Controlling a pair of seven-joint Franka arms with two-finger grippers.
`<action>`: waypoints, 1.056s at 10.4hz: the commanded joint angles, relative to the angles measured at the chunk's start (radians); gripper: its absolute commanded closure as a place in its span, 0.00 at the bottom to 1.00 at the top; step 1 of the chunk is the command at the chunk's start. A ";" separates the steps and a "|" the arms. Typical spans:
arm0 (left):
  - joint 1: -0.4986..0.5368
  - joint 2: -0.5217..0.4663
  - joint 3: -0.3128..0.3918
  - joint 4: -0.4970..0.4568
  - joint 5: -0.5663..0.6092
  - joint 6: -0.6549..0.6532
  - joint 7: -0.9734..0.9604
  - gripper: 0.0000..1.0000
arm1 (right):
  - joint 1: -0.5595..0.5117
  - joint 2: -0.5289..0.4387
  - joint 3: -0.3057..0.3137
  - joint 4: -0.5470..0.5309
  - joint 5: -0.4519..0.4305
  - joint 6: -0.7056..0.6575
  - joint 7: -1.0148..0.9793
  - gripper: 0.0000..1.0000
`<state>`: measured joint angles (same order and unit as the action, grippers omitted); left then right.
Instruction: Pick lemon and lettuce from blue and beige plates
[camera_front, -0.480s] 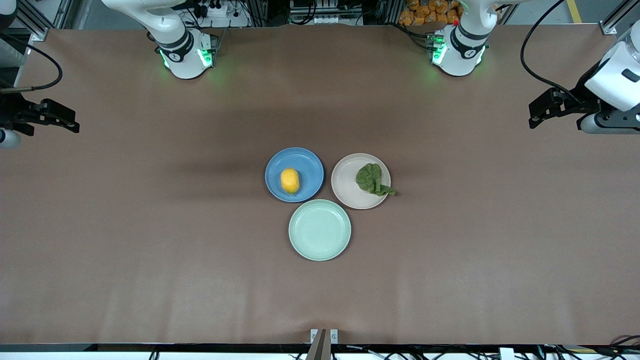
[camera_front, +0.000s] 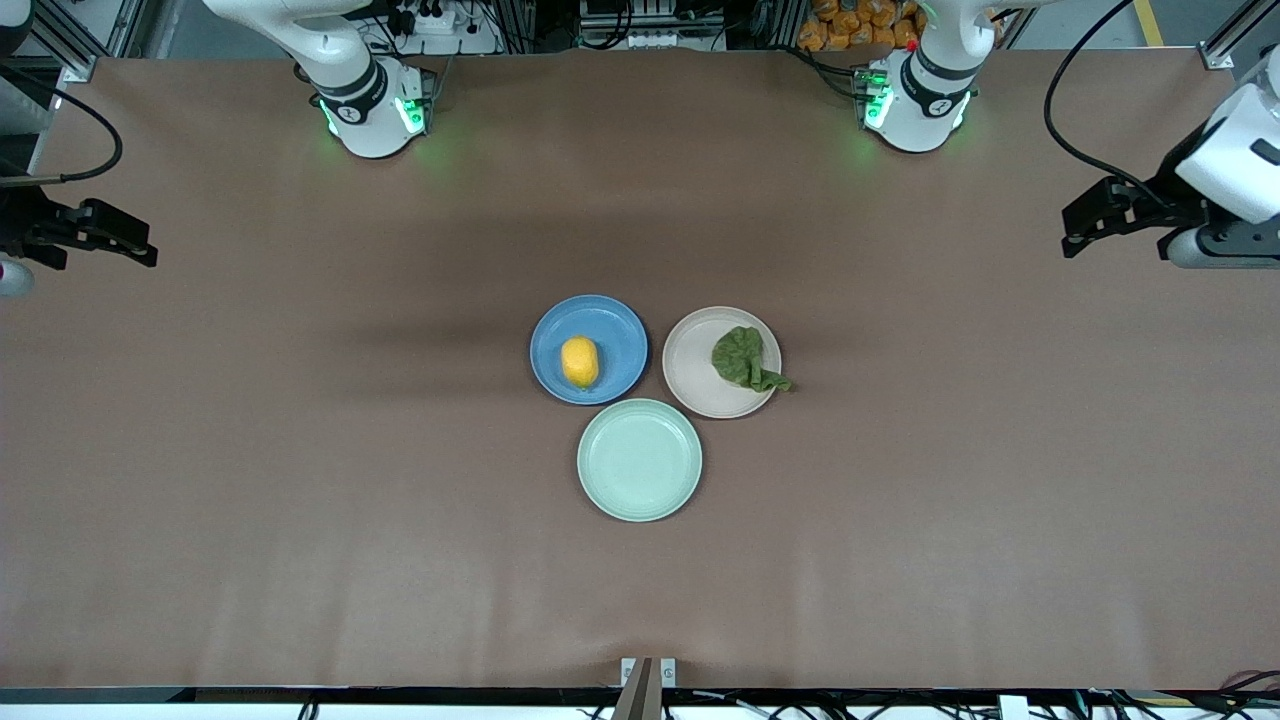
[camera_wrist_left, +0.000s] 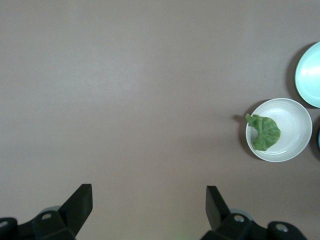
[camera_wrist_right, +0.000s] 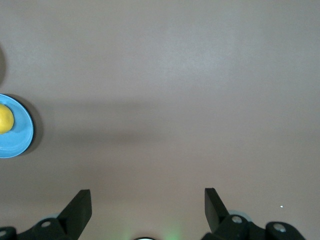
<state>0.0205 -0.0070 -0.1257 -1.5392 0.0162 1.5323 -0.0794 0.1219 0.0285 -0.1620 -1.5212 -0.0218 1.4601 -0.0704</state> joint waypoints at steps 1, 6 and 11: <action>0.007 0.022 0.001 -0.016 -0.018 -0.018 0.026 0.00 | -0.008 -0.019 0.009 0.009 -0.003 -0.011 0.017 0.00; -0.002 0.031 -0.018 -0.163 -0.094 0.092 -0.040 0.00 | -0.007 -0.021 0.009 0.009 -0.003 -0.014 0.017 0.00; -0.033 0.146 -0.156 -0.266 -0.096 0.268 -0.333 0.00 | -0.008 -0.021 0.006 0.016 -0.003 -0.024 0.017 0.00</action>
<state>-0.0014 0.0975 -0.2468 -1.8029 -0.0635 1.7616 -0.3272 0.1218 0.0221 -0.1627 -1.5099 -0.0218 1.4537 -0.0690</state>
